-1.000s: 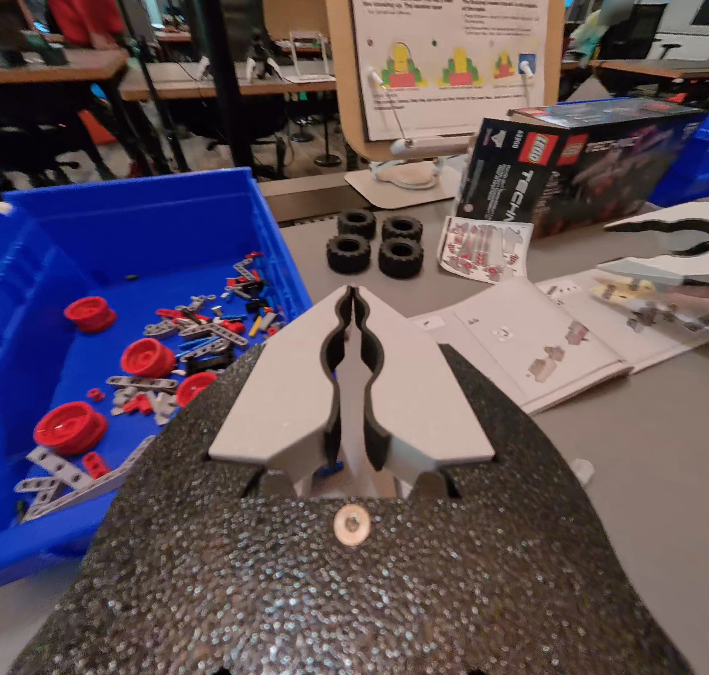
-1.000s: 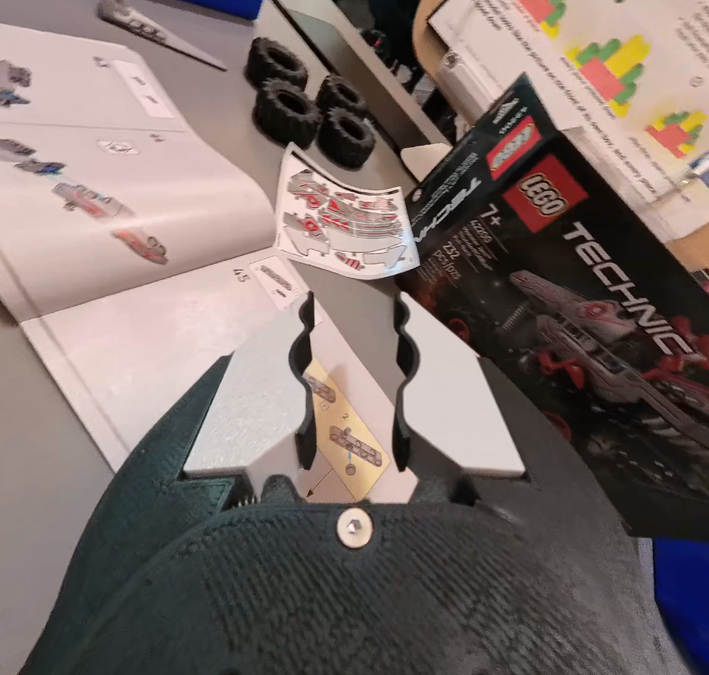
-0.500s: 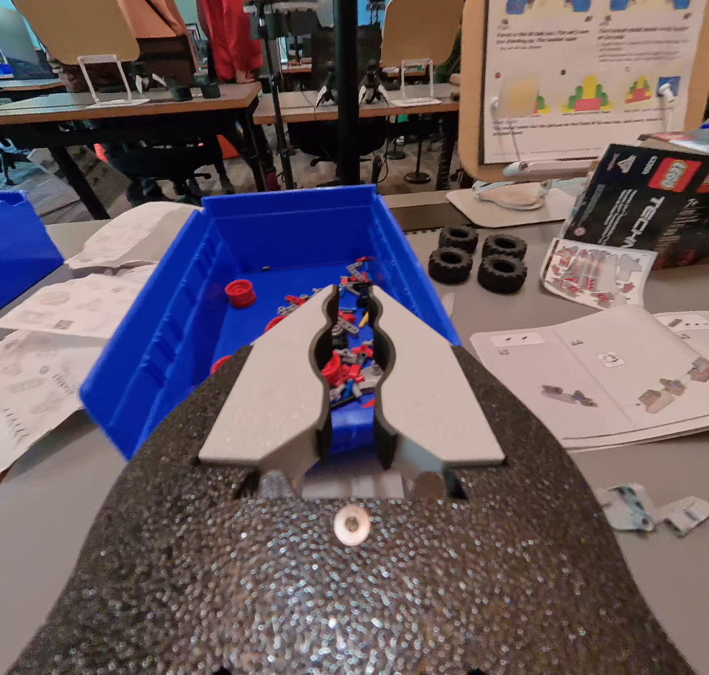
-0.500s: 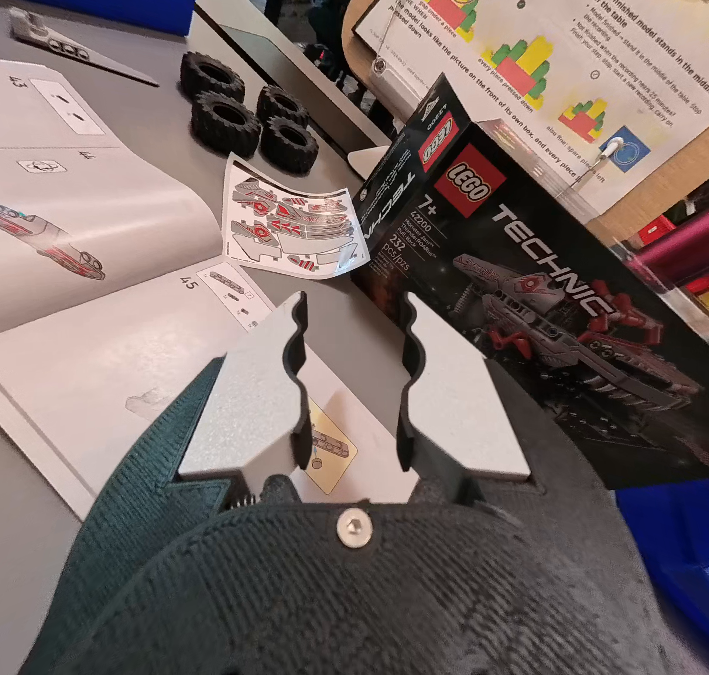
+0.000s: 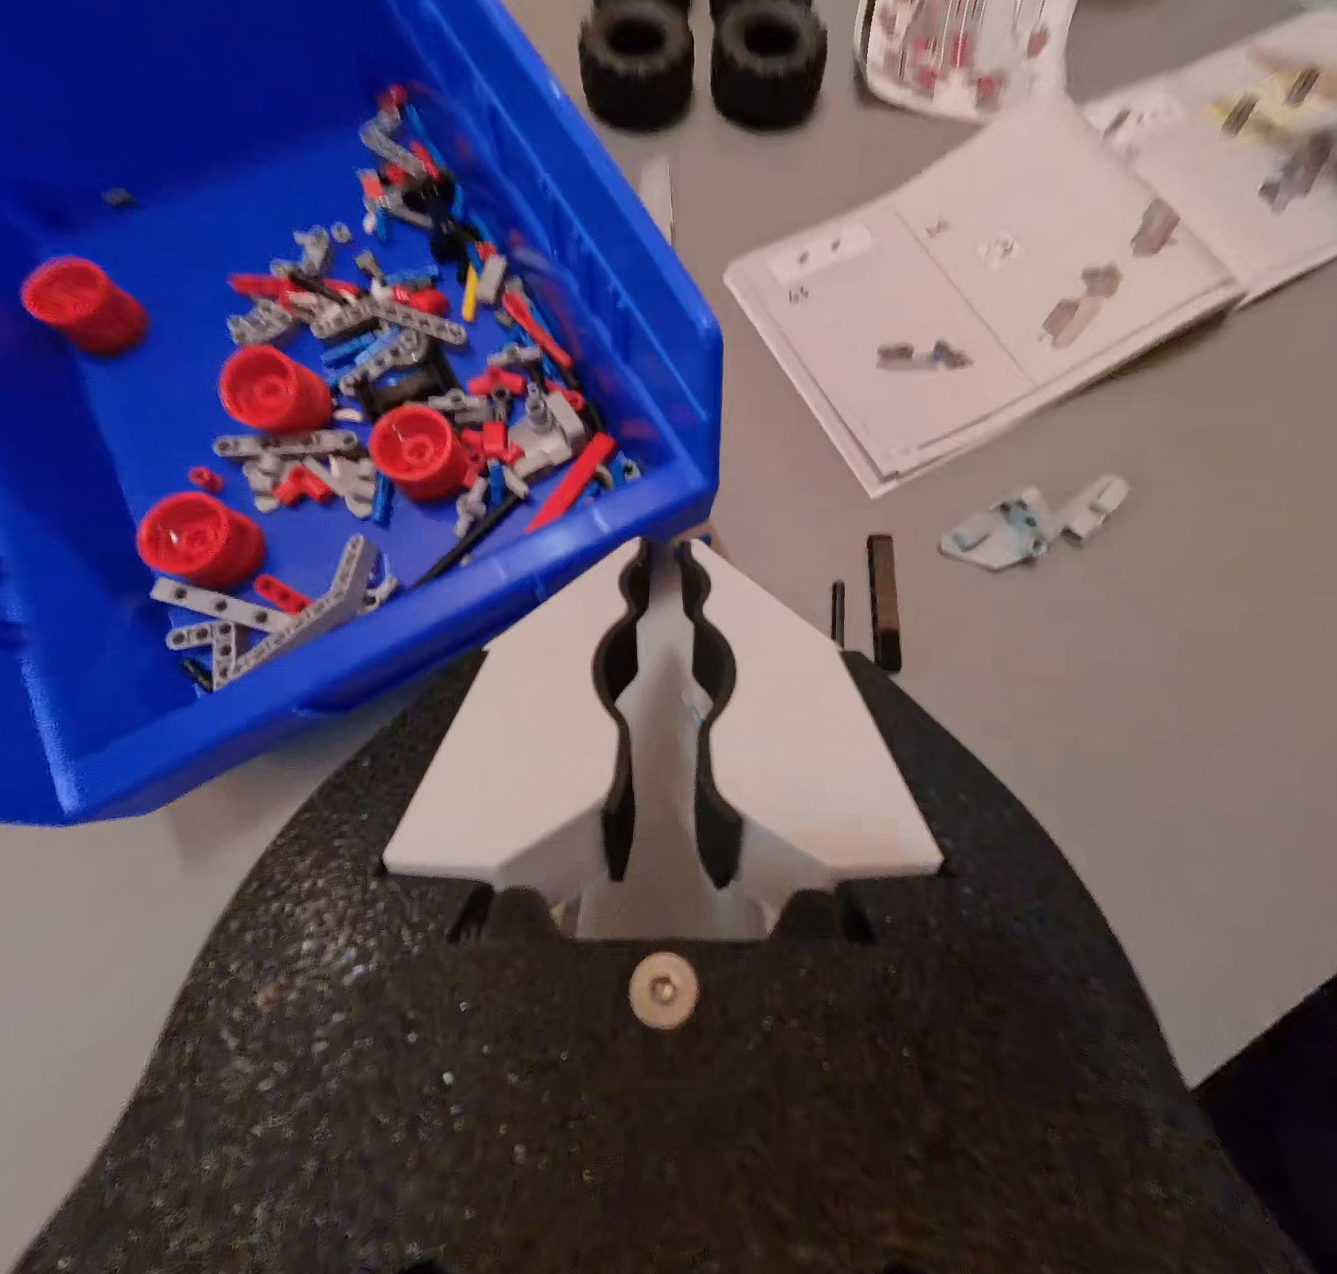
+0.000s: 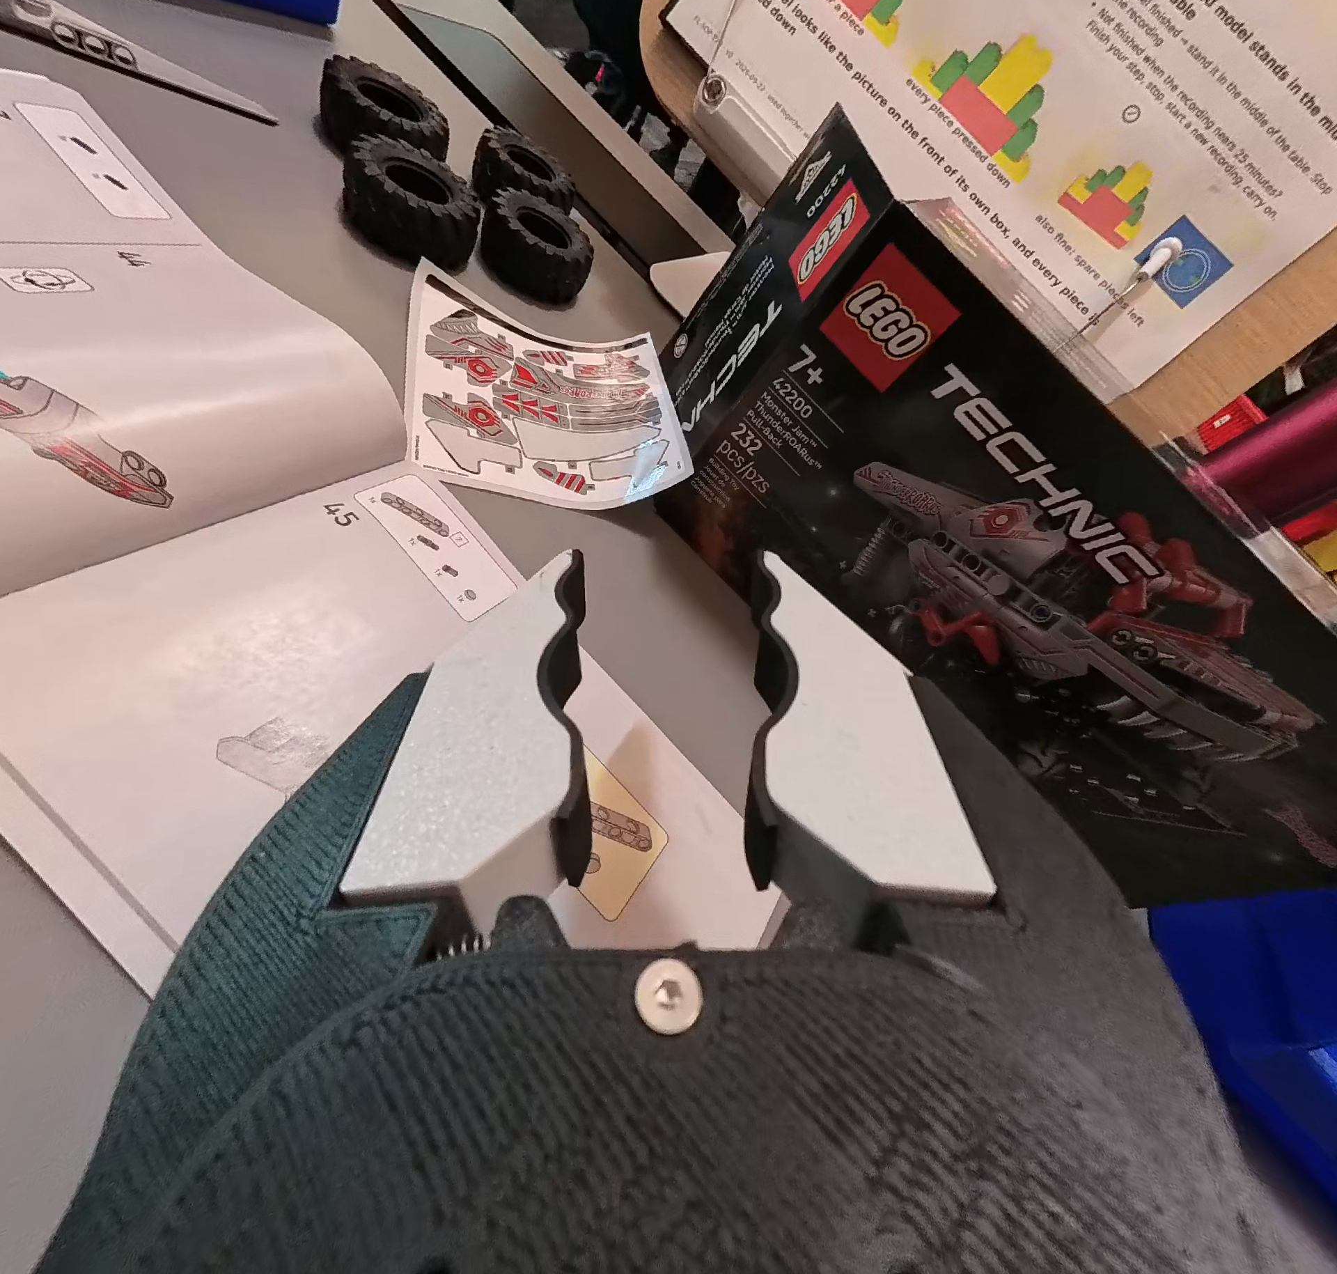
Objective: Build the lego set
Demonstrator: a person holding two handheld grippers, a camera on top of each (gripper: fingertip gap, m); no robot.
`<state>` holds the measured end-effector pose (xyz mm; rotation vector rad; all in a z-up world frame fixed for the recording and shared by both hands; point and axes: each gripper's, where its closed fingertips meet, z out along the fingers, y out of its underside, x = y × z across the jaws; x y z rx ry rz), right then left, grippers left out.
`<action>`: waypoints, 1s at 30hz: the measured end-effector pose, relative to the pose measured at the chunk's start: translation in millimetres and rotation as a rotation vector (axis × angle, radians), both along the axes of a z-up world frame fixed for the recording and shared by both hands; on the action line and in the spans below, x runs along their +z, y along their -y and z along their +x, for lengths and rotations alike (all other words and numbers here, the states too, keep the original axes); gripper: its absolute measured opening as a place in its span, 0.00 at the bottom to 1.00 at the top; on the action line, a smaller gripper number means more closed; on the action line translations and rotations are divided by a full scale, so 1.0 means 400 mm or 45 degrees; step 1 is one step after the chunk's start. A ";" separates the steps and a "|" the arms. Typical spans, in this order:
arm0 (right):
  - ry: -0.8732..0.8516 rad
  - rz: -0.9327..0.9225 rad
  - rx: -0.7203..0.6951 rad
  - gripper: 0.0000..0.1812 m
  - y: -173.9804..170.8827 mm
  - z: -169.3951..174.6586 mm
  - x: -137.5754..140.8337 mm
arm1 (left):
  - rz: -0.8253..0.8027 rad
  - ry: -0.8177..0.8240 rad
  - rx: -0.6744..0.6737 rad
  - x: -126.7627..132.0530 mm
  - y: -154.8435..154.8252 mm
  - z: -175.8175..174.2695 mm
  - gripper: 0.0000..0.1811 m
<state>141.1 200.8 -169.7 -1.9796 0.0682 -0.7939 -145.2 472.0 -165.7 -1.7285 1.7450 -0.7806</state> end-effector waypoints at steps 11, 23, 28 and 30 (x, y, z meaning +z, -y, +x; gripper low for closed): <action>0.007 -0.015 0.032 0.24 -0.011 -0.012 -0.005 | -0.028 -0.138 -0.037 -0.060 0.017 -0.008 0.01; 0.014 -0.048 0.047 0.24 -0.015 -0.016 -0.020 | -0.146 -0.137 0.023 -0.138 0.004 0.008 0.06; -0.002 -0.047 0.051 0.24 -0.015 -0.015 -0.024 | -0.166 -0.058 0.019 -0.154 0.022 0.031 0.08; -0.001 -0.054 0.054 0.24 -0.015 -0.015 -0.026 | -0.146 -0.027 0.021 -0.155 0.023 0.045 0.10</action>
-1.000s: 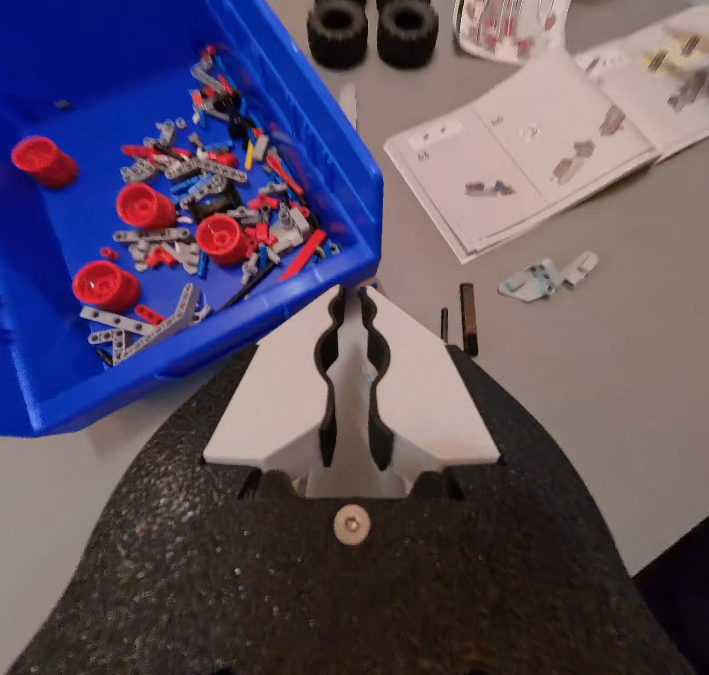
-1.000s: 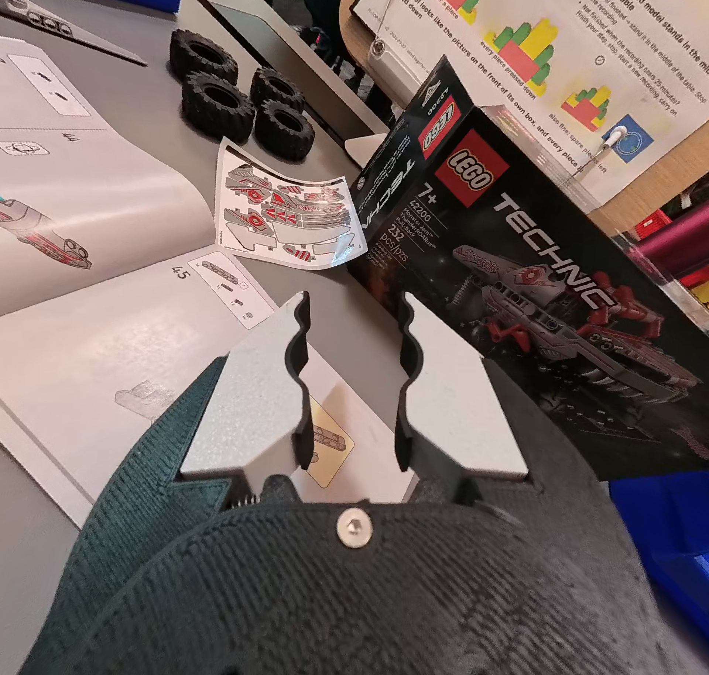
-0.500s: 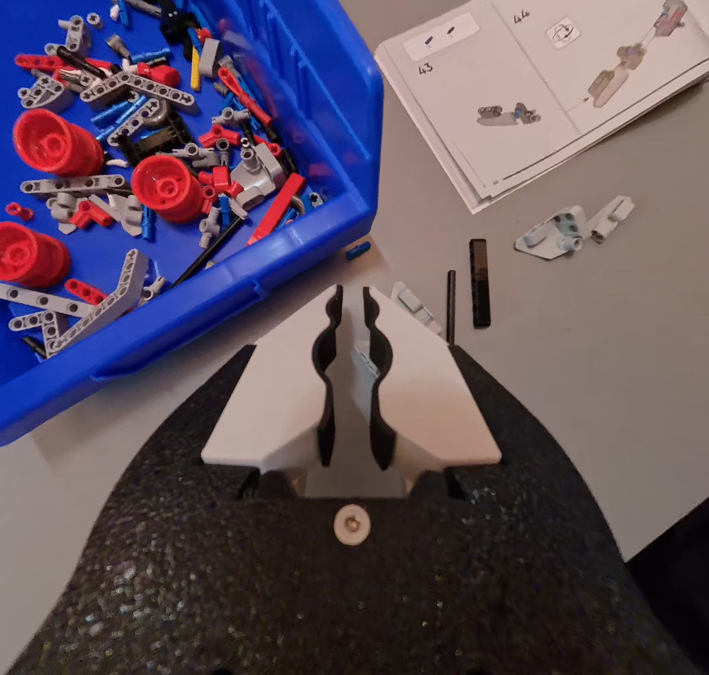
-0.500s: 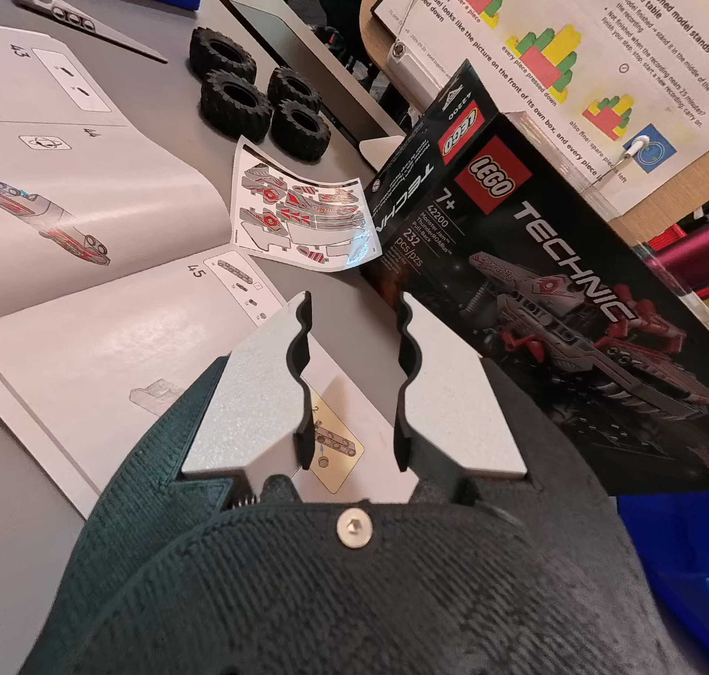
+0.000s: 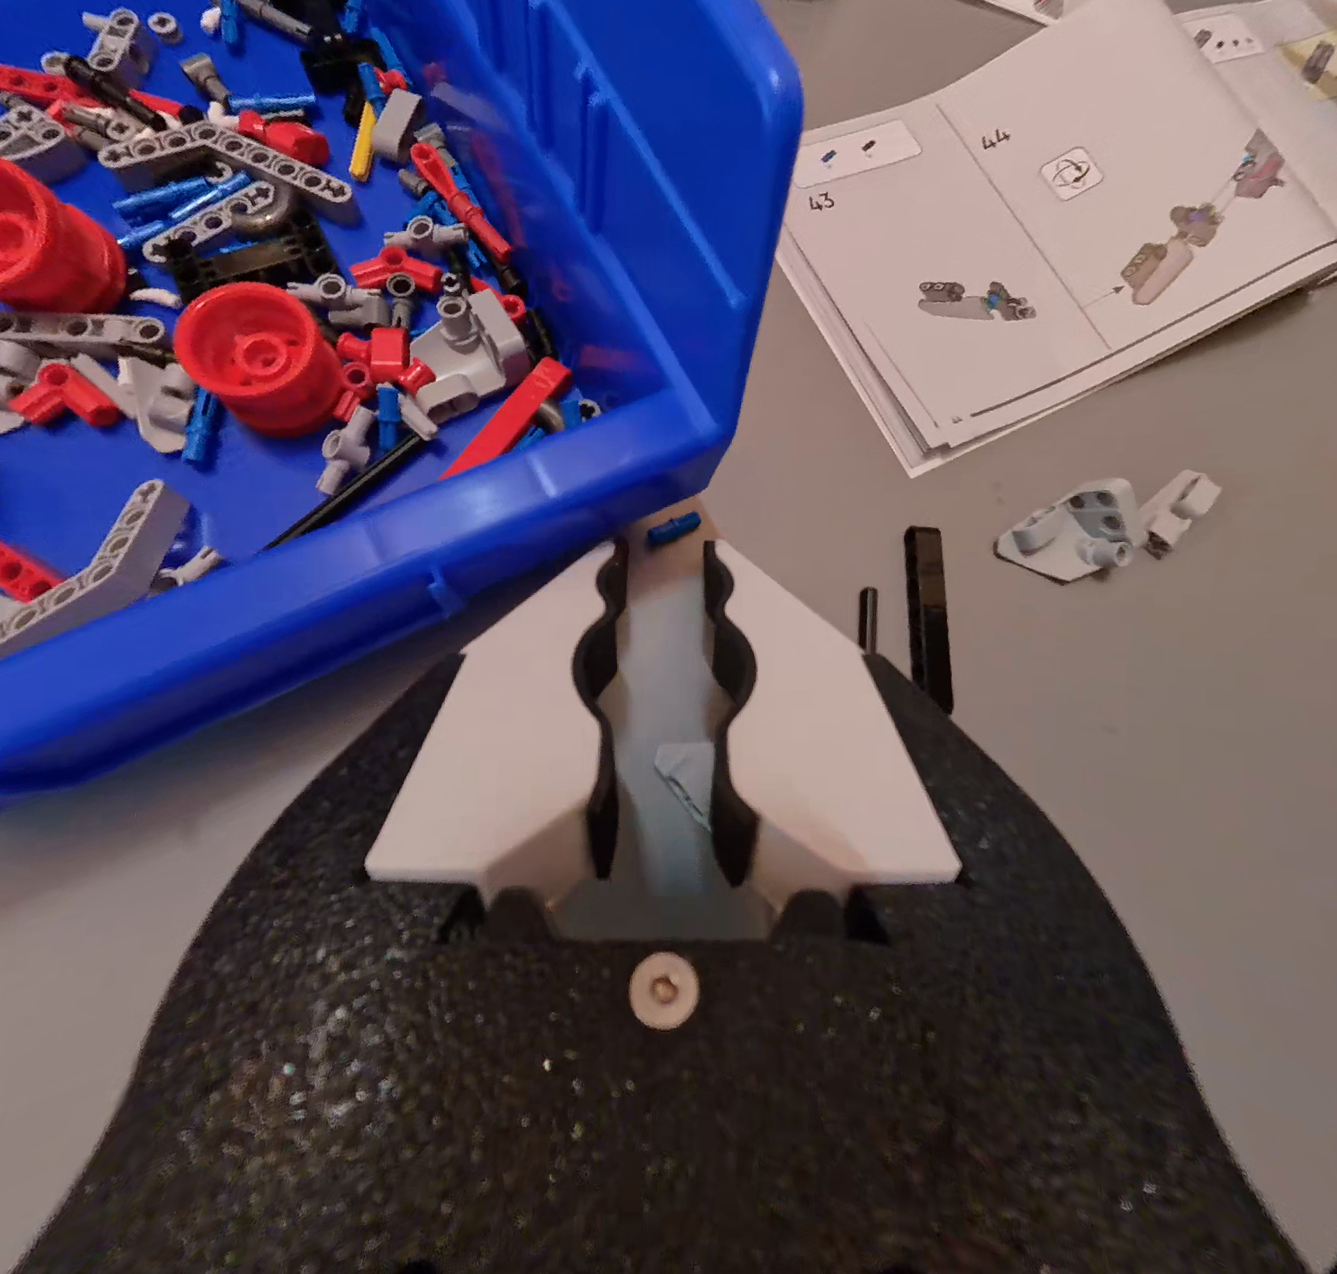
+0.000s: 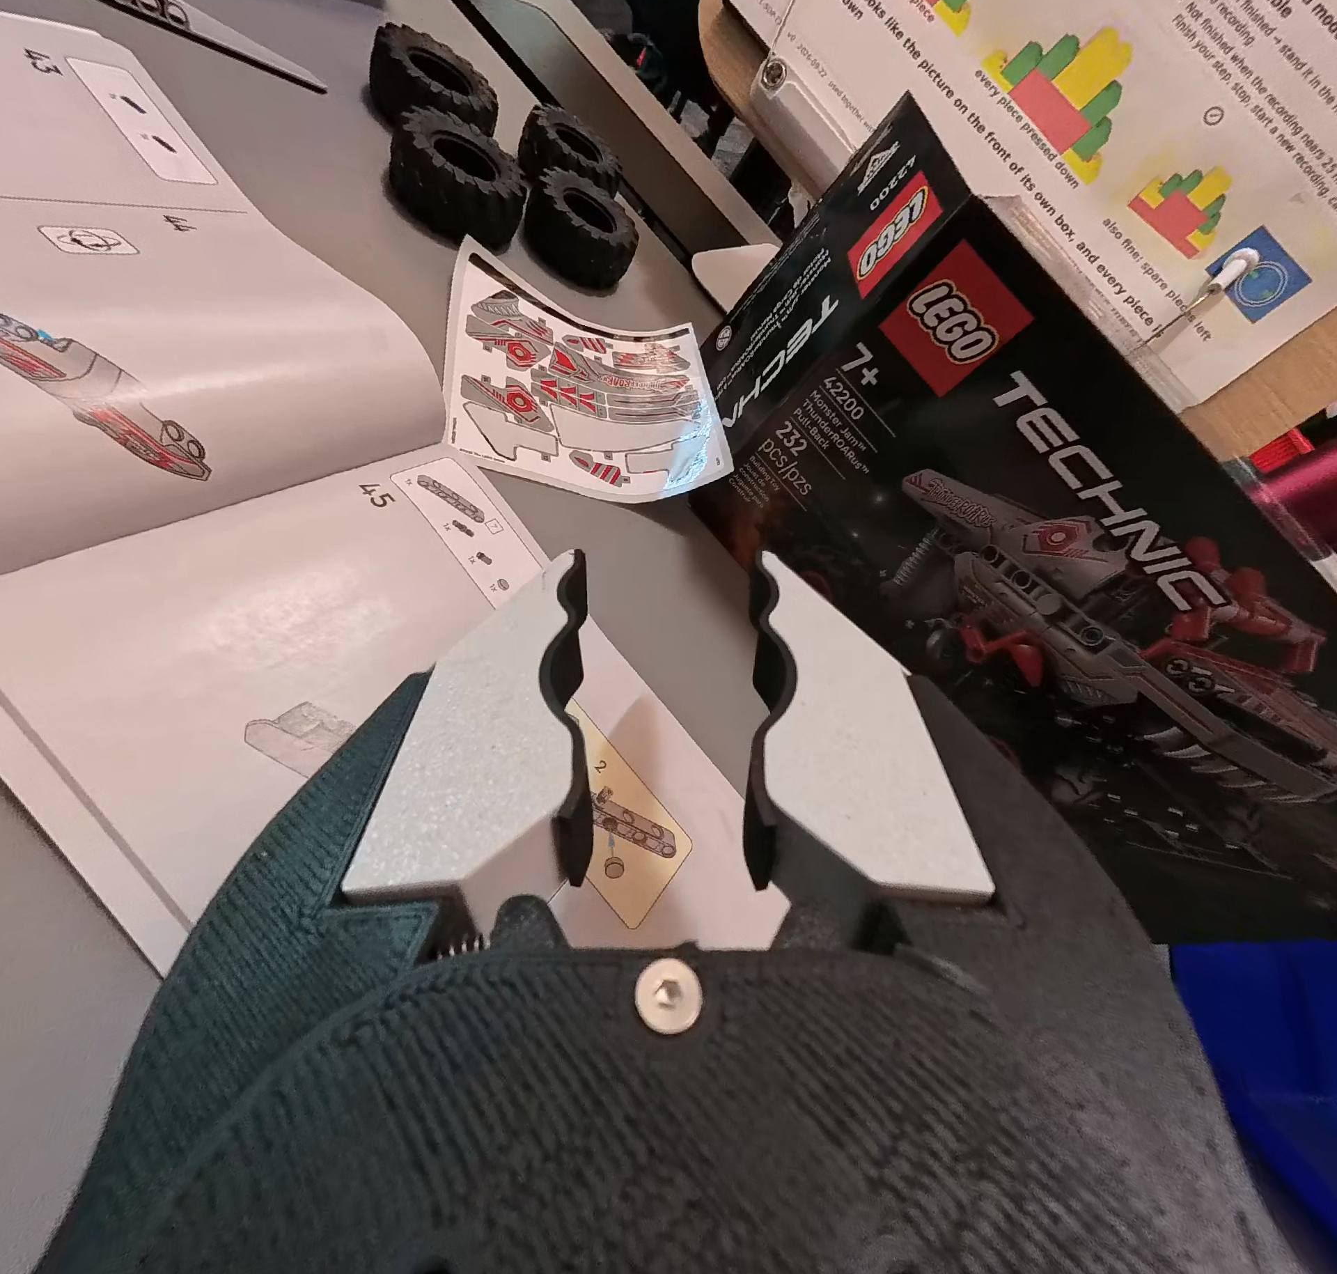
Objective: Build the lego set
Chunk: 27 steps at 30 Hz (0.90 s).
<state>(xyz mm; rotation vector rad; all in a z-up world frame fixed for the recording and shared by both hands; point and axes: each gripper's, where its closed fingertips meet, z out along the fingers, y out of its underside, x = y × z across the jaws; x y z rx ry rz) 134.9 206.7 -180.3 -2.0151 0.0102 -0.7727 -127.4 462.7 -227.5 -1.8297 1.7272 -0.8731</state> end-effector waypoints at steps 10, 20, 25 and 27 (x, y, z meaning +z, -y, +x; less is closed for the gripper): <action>-0.010 -0.018 -0.004 0.24 0.001 0.003 -0.013 | 0.190 0.020 -0.032 -0.010 0.018 0.014 0.08; -0.004 -0.023 -0.009 0.24 0.003 0.004 -0.013 | 0.196 0.004 -0.082 -0.004 0.058 0.014 0.05; -0.009 -0.017 -0.009 0.24 0.003 0.004 -0.011 | 0.245 -0.009 -0.130 0.014 0.084 0.028 0.07; -0.006 -0.020 -0.005 0.24 0.002 0.002 -0.011 | 0.256 -0.052 -0.112 0.002 0.080 0.038 0.07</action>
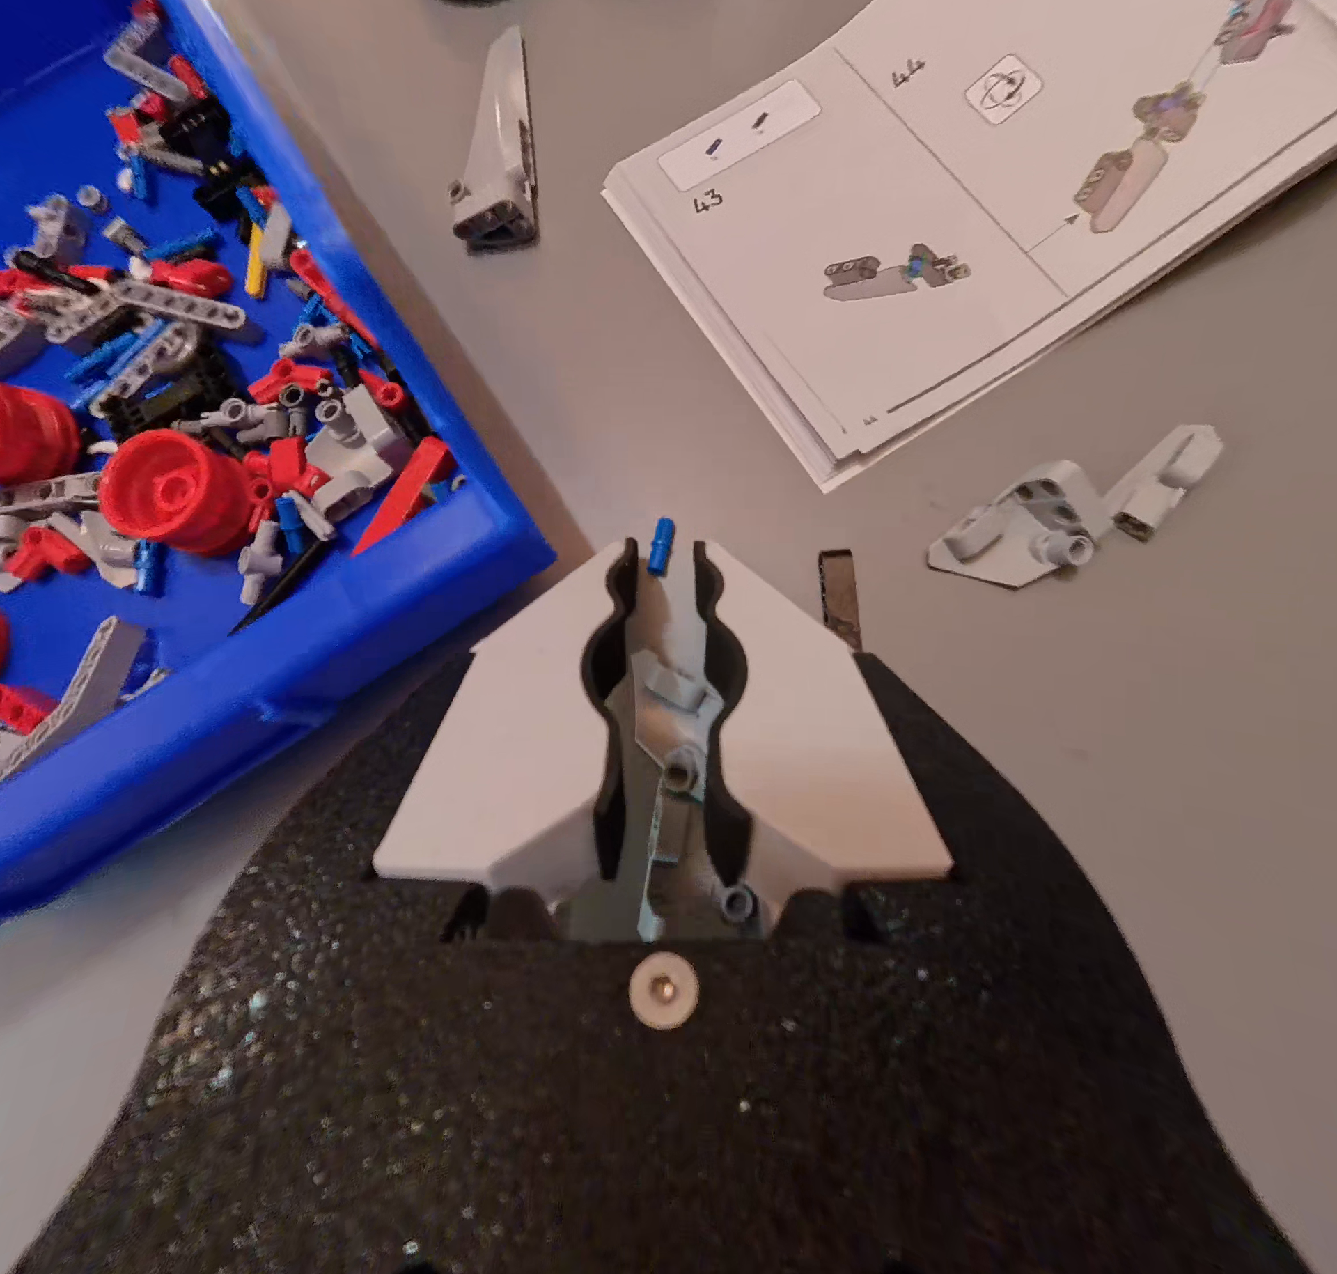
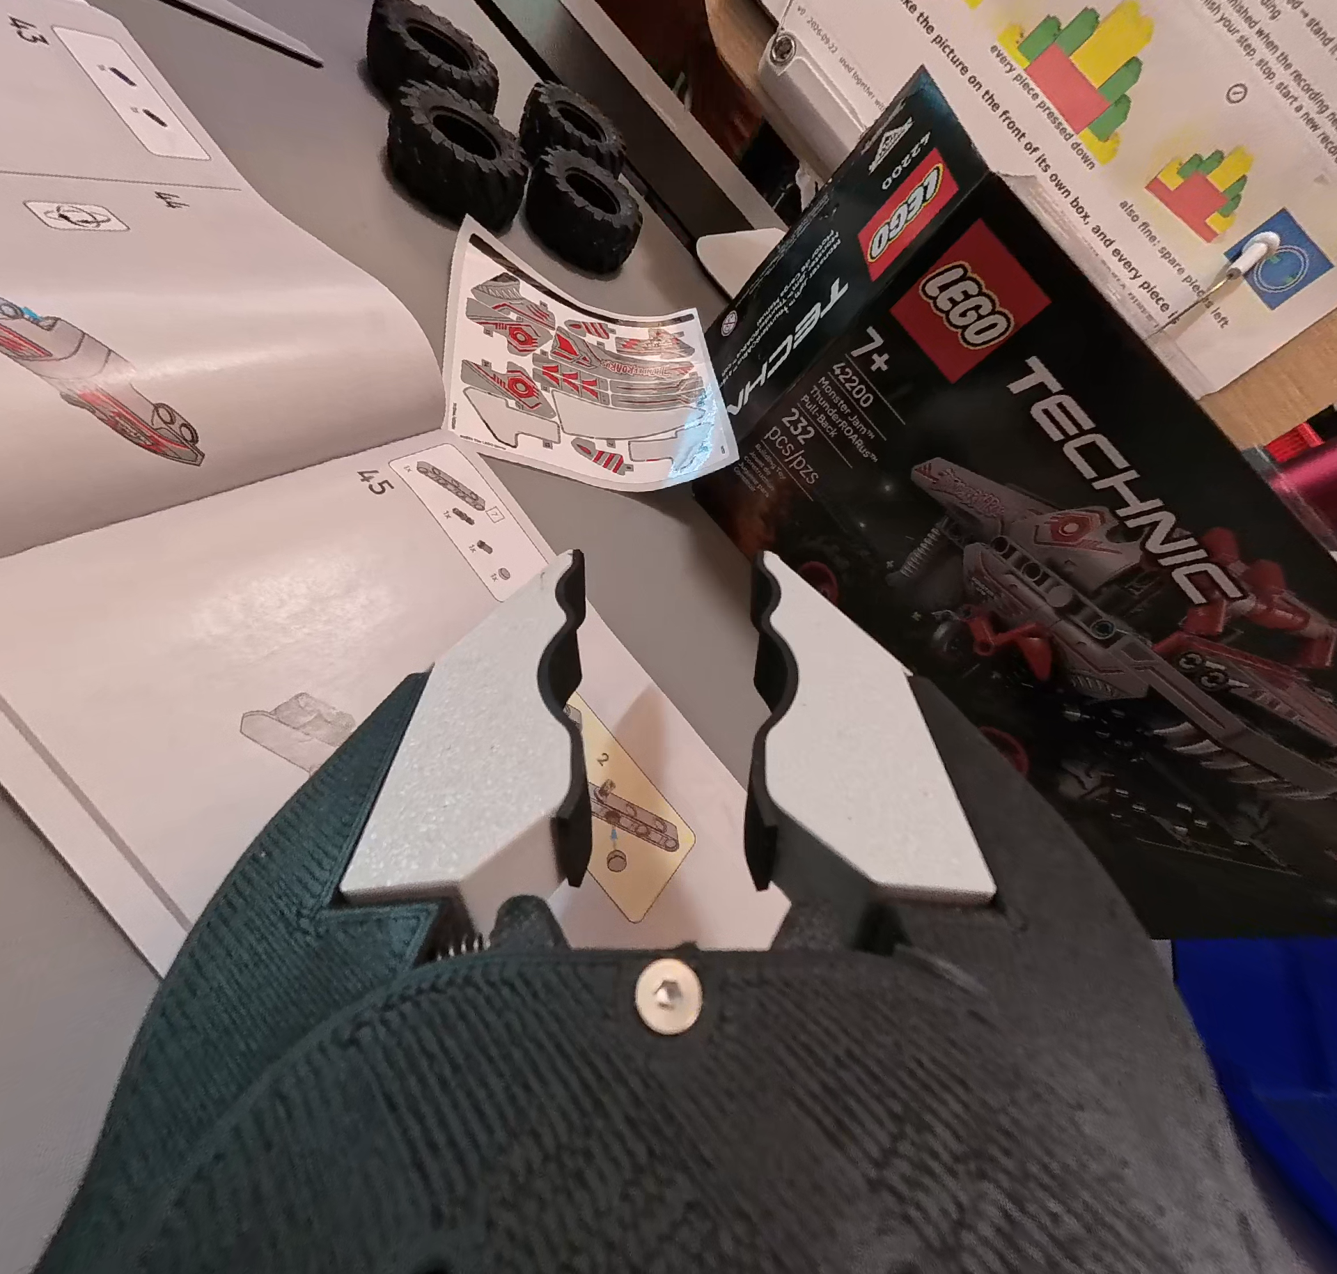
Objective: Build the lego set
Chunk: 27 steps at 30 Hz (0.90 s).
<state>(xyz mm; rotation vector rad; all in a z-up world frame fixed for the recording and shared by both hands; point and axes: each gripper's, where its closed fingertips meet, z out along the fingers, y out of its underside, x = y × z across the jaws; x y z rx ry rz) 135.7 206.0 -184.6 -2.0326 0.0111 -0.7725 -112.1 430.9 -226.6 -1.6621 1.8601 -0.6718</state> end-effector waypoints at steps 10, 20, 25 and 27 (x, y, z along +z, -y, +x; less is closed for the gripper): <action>0.012 0.004 -0.002 0.25 0.004 0.001 0.009 | 0.086 0.007 -0.044 -0.007 0.019 0.012 0.01; -0.172 0.026 0.638 0.23 -0.035 -0.211 0.048 | -0.069 0.371 -0.456 0.161 0.283 0.075 0.01; -0.424 0.050 0.978 0.18 0.005 -0.349 0.049 | -0.197 0.307 -0.716 0.129 0.549 0.129 0.01; -0.414 0.035 0.967 0.18 0.031 -0.348 0.029 | -0.167 0.261 -0.766 0.099 0.608 0.153 0.01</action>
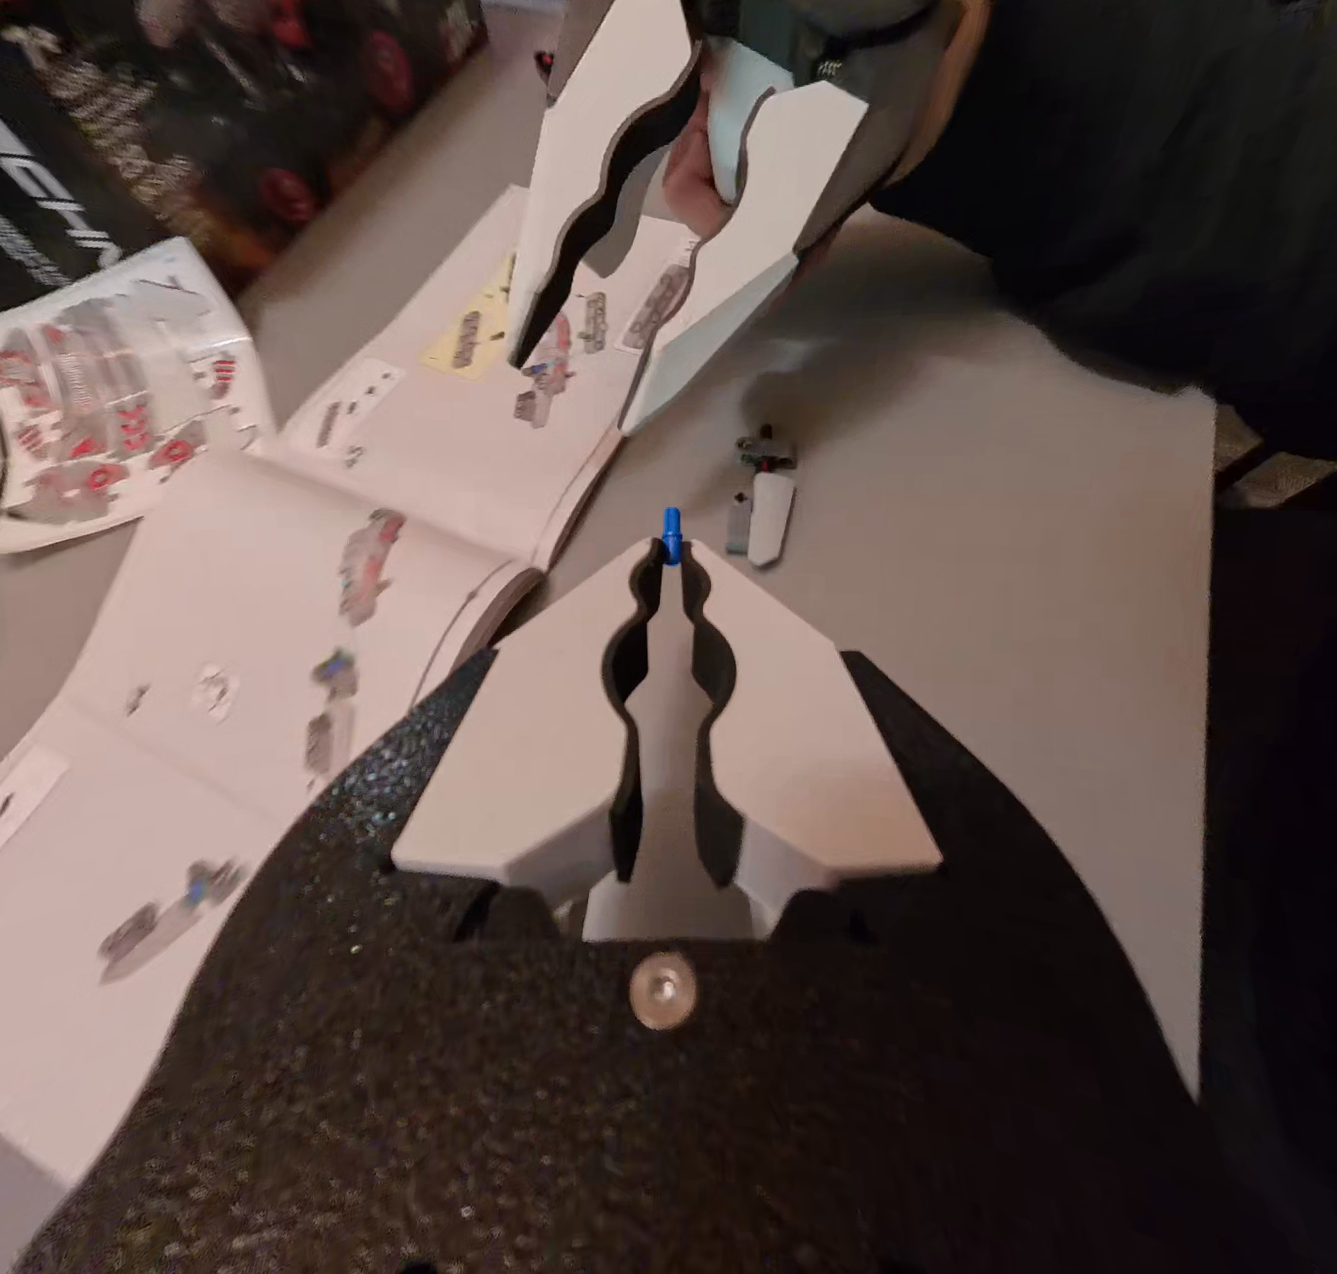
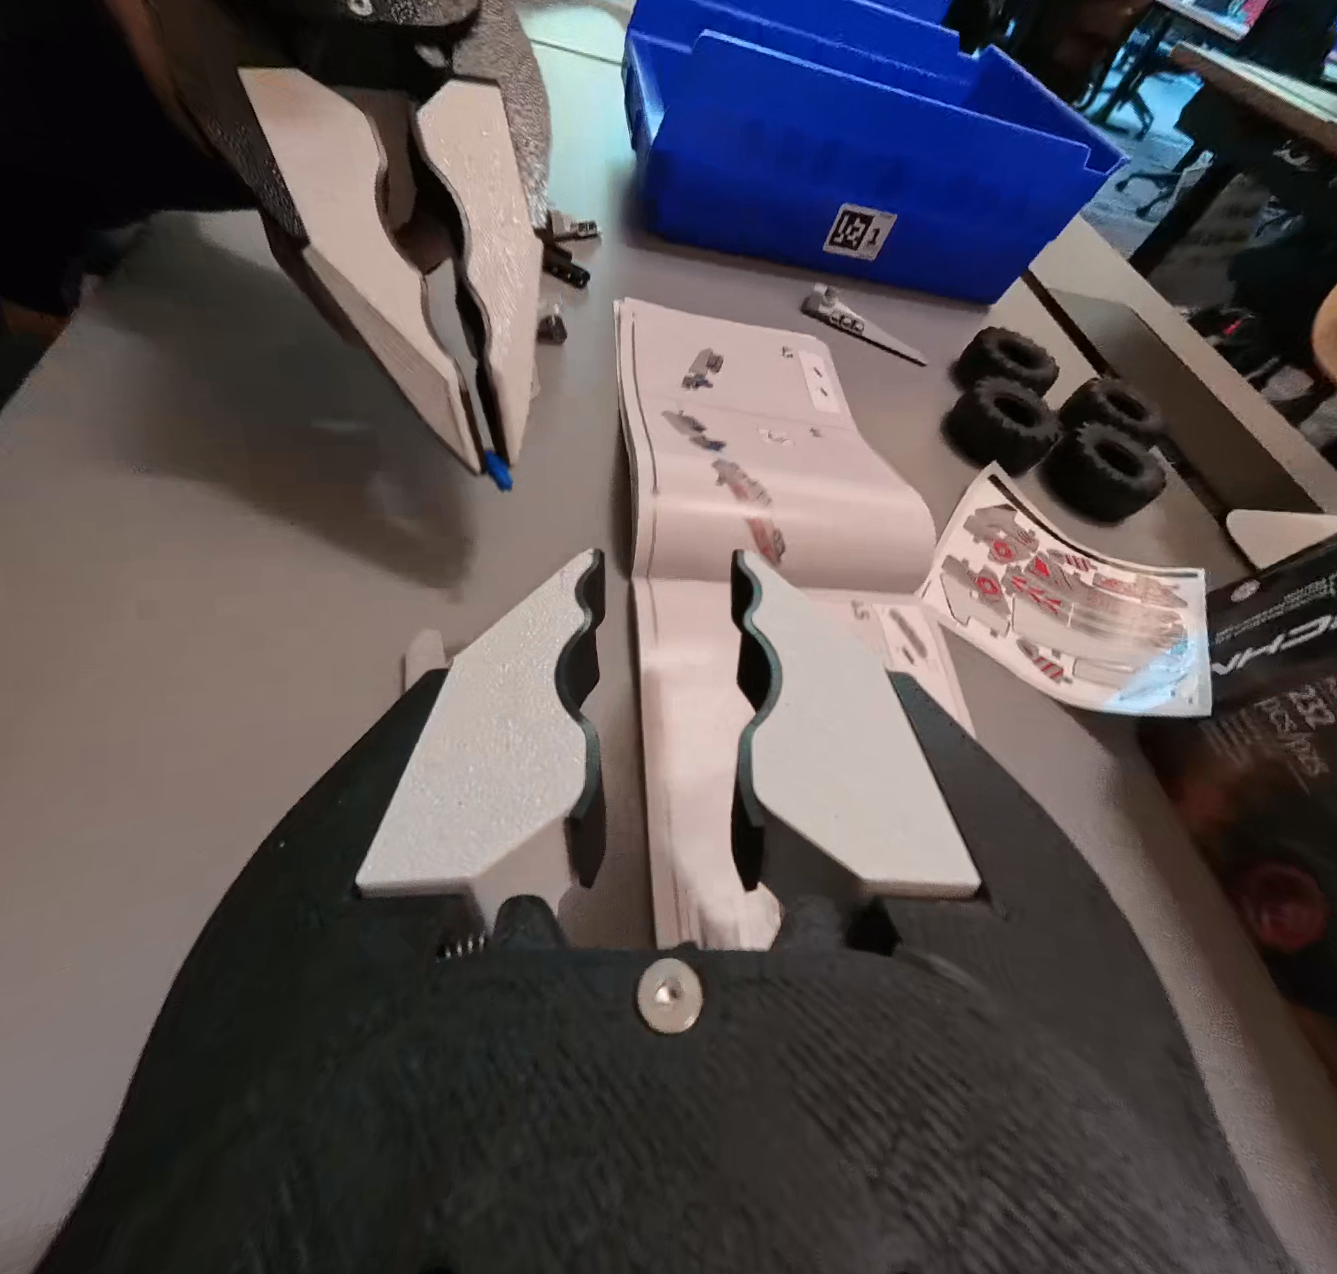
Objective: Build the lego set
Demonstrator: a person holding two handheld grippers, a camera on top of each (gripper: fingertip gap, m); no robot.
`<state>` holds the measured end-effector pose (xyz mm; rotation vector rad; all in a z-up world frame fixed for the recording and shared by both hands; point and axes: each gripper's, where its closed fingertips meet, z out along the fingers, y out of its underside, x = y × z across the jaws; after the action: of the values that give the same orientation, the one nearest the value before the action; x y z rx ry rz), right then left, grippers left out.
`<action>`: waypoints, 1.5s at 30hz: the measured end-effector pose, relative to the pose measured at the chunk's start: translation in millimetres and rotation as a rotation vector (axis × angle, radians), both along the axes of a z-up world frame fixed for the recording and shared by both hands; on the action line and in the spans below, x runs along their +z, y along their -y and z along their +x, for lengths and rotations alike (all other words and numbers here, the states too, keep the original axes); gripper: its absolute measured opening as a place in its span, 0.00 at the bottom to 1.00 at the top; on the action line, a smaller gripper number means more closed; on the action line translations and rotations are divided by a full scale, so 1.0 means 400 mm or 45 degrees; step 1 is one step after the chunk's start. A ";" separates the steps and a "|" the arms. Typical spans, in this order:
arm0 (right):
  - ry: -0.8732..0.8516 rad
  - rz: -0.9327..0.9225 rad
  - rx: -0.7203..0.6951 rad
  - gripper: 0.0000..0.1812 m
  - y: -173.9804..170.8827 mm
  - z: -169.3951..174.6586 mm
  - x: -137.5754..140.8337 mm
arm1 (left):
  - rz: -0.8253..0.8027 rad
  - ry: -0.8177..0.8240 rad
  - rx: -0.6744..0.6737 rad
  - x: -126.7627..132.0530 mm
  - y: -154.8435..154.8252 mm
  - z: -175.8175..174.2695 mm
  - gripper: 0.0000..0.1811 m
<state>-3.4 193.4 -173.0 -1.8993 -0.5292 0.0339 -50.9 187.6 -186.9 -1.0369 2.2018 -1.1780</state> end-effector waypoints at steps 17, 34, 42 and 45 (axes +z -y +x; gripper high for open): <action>0.233 0.047 -0.333 0.10 0.054 0.133 -0.030 | 0.131 -0.222 -0.018 -0.111 0.054 0.044 0.01; 0.450 0.100 -0.565 0.11 0.057 0.204 -0.012 | -0.072 0.112 0.434 0.125 -0.296 -0.058 0.04; 0.551 0.099 -0.658 0.10 0.055 0.230 -0.018 | 0.024 0.145 0.926 0.190 -0.741 -0.218 0.02; 0.589 0.107 -0.698 0.10 0.051 0.243 -0.026 | 0.091 0.041 0.904 0.173 -0.824 -0.225 0.03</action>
<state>93.9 173.1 -183.4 -1.9125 -0.2887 -0.7866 -140.8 517.2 -117.5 -1.5669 1.6011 -0.7699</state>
